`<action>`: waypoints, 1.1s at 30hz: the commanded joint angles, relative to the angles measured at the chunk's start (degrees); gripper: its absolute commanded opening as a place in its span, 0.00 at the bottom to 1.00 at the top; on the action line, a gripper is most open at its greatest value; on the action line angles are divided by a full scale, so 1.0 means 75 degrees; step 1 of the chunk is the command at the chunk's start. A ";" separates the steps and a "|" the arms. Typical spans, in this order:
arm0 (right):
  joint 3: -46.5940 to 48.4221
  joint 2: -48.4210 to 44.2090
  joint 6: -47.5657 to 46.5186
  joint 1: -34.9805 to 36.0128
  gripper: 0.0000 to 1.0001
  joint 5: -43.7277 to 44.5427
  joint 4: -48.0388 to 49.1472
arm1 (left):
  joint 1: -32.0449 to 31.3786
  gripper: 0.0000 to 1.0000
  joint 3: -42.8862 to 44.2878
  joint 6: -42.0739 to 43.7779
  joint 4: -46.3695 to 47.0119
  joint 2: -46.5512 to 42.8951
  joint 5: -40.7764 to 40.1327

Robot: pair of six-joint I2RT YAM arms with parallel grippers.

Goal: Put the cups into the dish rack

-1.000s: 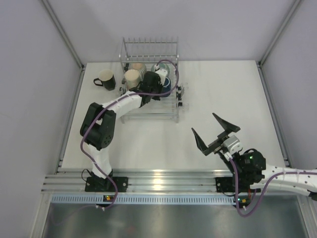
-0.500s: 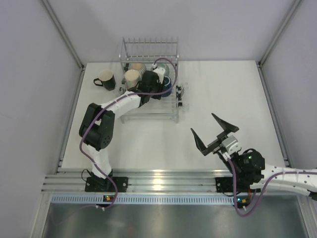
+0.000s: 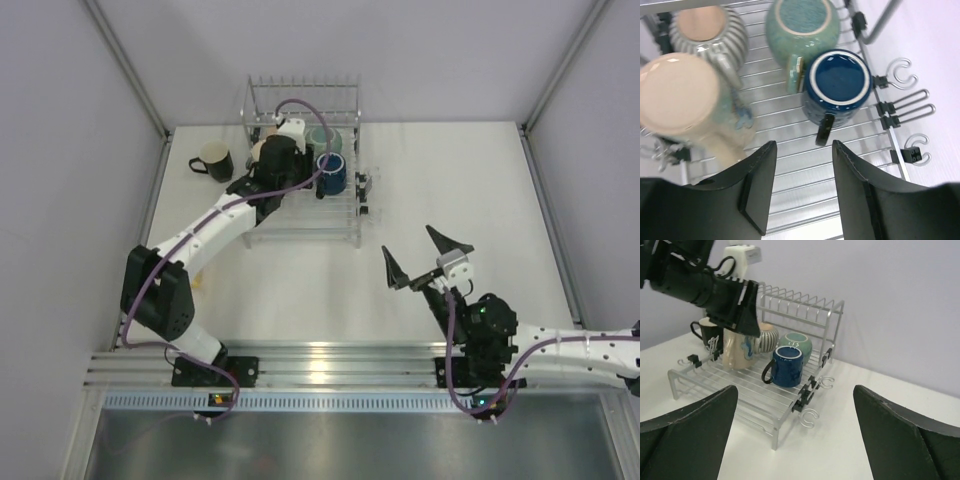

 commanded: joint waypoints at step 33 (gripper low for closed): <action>0.1513 0.0430 0.4366 -0.1250 0.99 0.0155 -0.3396 | 0.3739 0.58 -0.1141 -0.5581 -0.6508 -0.2829 -0.3018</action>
